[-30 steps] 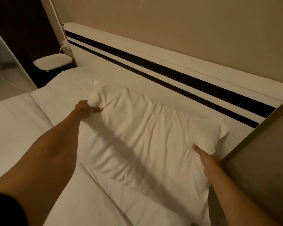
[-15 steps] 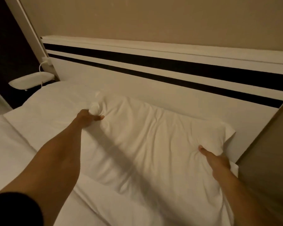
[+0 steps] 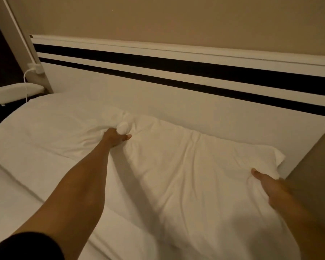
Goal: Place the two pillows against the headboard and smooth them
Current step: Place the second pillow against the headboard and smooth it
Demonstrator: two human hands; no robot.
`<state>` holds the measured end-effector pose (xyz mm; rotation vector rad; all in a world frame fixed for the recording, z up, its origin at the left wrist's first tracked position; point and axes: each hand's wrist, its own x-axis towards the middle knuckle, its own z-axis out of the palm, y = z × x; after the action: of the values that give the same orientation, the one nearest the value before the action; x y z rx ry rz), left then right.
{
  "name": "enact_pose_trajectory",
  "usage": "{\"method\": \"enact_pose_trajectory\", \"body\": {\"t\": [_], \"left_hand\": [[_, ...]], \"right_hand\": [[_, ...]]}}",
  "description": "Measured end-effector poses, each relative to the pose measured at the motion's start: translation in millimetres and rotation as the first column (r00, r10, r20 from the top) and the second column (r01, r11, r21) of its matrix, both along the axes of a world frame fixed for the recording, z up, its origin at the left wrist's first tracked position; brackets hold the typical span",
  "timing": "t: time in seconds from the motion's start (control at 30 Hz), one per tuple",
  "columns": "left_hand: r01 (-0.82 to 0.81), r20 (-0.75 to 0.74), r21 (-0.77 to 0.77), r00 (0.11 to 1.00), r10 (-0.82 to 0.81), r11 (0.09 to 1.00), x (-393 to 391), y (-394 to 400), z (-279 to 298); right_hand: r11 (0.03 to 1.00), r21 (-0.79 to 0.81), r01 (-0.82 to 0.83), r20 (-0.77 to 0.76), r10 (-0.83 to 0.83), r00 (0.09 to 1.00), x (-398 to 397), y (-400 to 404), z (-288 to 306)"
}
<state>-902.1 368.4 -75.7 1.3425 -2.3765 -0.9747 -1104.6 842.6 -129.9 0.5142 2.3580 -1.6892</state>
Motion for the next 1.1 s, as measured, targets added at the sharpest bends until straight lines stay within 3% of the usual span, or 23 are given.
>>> {"method": "enact_pose_trajectory", "body": {"t": [0.17,0.3,0.6,0.7,0.8,0.93,1.1], "left_hand": [[0.027,-0.037,-0.068,0.999,-0.03,0.997,-33.5,-22.5,9.0],[0.01,-0.02,-0.039,1.0,-0.011,0.999,-46.6,-38.5,-7.1],[0.047,0.099,-0.051,0.994,-0.042,0.998,-37.4,-55.7,-70.9],[0.067,0.118,-0.038,0.991,-0.062,0.997,-38.1,-50.0,-87.1],[0.086,0.145,-0.125,0.987,-0.068,0.988,-44.6,-41.0,-87.5],[0.226,0.178,-0.214,0.966,-0.189,0.95,-63.8,-21.1,-73.2],[0.286,0.209,-0.303,0.951,-0.229,0.909,-78.9,4.8,-70.2]], "right_hand": [[0.999,-0.05,0.021,0.013,-0.021,1.0,-6.5,-1.7,-8.2],[0.998,-0.052,0.03,0.007,-0.03,1.0,-10.6,-2.7,-19.4],[0.98,0.196,0.019,-0.019,-0.015,1.0,0.9,-17.9,-42.5],[0.939,0.345,0.0,-0.143,0.052,0.988,12.9,-27.3,-50.4],[0.879,0.477,-0.033,-0.2,0.144,0.969,20.1,-32.6,-52.6],[0.828,0.558,-0.053,-0.197,0.195,0.961,25.3,-34.8,-48.8],[0.748,0.663,-0.034,-0.23,0.247,0.941,30.5,-36.4,-39.7]]}}
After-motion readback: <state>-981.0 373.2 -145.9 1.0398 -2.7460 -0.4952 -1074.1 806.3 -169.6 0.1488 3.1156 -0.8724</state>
